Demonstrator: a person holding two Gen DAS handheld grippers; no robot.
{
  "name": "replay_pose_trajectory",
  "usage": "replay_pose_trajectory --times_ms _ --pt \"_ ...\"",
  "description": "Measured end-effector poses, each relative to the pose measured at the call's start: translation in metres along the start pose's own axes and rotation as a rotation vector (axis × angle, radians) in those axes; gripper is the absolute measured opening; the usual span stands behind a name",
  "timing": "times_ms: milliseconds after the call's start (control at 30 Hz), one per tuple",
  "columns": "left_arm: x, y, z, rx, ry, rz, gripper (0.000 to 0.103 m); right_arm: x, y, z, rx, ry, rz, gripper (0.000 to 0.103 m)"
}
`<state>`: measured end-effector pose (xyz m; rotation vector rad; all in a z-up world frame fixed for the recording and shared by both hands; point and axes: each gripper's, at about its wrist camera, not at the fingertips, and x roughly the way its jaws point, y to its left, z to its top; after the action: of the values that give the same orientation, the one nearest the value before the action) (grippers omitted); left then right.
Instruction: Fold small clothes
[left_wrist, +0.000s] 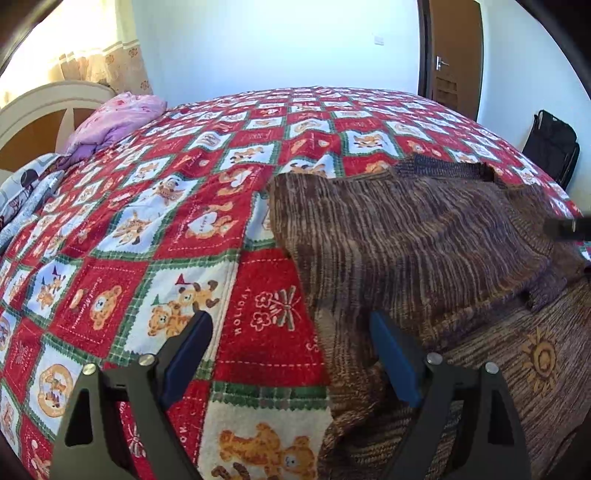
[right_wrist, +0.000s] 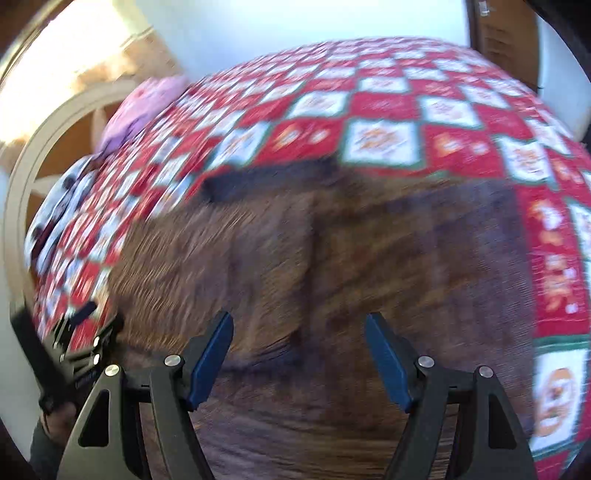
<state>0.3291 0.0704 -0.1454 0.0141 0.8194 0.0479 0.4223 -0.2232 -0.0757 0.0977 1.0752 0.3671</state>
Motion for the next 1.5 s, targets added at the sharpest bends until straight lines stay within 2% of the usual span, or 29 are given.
replay_pose_trajectory --times_ms 100,133,167,267,400,433,467,533,600,633,700,767,833,900,1033,1100,1233,1367,1500 --pt "0.002 0.006 0.000 -0.032 0.013 -0.031 0.092 0.010 0.003 -0.004 0.006 0.014 0.011 0.049" --pt "0.002 0.009 -0.001 -0.045 0.019 -0.045 0.092 0.010 0.004 -0.004 -0.008 0.014 0.004 0.020" --pt "0.003 0.010 -0.001 -0.052 0.022 -0.052 0.092 0.009 0.005 -0.006 -0.010 0.018 0.011 0.010" --pt "0.001 0.011 -0.002 -0.062 0.024 -0.058 0.093 -0.011 0.017 -0.014 -0.066 -0.017 0.010 0.009" --pt "-0.001 0.012 -0.007 -0.058 0.021 -0.075 0.093 -0.030 0.025 -0.024 -0.103 -0.031 -0.010 0.008" --pt "-0.001 0.014 -0.007 -0.062 0.021 -0.087 0.093 -0.028 0.025 -0.026 -0.121 -0.027 -0.046 0.009" --pt "-0.001 0.014 -0.007 -0.065 0.024 -0.096 0.093 -0.022 0.023 -0.028 -0.153 -0.028 -0.121 0.009" --pt "-0.001 0.016 -0.007 -0.072 0.028 -0.106 0.093 -0.010 0.013 -0.026 -0.149 -0.010 -0.196 0.010" --pt "-0.002 0.015 -0.007 -0.067 0.021 -0.113 0.093 -0.008 0.002 -0.024 -0.113 -0.018 -0.252 0.043" --pt "-0.005 0.014 -0.008 -0.059 0.012 -0.120 0.093 -0.011 -0.001 -0.024 -0.104 -0.041 -0.258 0.066" --pt "-0.011 0.012 -0.009 -0.038 -0.019 -0.137 0.093 -0.024 0.003 -0.026 -0.095 -0.100 -0.205 0.067" --pt "-0.017 0.009 -0.011 -0.019 -0.056 -0.133 0.093 -0.032 0.020 -0.029 -0.129 -0.126 -0.095 0.067" --pt "-0.015 0.004 -0.010 -0.001 -0.044 -0.107 0.096 -0.031 0.040 -0.031 -0.203 -0.123 -0.012 0.067" --pt "-0.012 0.003 -0.009 0.003 -0.031 -0.099 0.096 -0.020 0.054 -0.034 -0.241 -0.083 0.021 0.067" --pt "-0.009 0.007 -0.009 -0.020 -0.008 -0.104 0.099 0.011 0.044 -0.038 -0.215 0.016 0.004 0.067" --pt "-0.009 0.010 -0.011 -0.040 0.002 -0.097 0.100 0.004 0.040 -0.040 -0.206 0.011 0.019 0.067" --pt "-0.017 0.008 -0.016 -0.041 -0.015 -0.067 0.100 -0.001 0.030 -0.047 -0.229 0.038 -0.059 0.067" --pt "-0.028 0.006 -0.023 -0.043 -0.001 -0.058 0.099 -0.017 0.019 -0.052 -0.186 -0.002 -0.033 0.067" --pt "-0.050 0.005 -0.041 -0.055 0.012 -0.098 0.099 -0.039 0.019 -0.070 -0.173 -0.014 -0.016 0.067"
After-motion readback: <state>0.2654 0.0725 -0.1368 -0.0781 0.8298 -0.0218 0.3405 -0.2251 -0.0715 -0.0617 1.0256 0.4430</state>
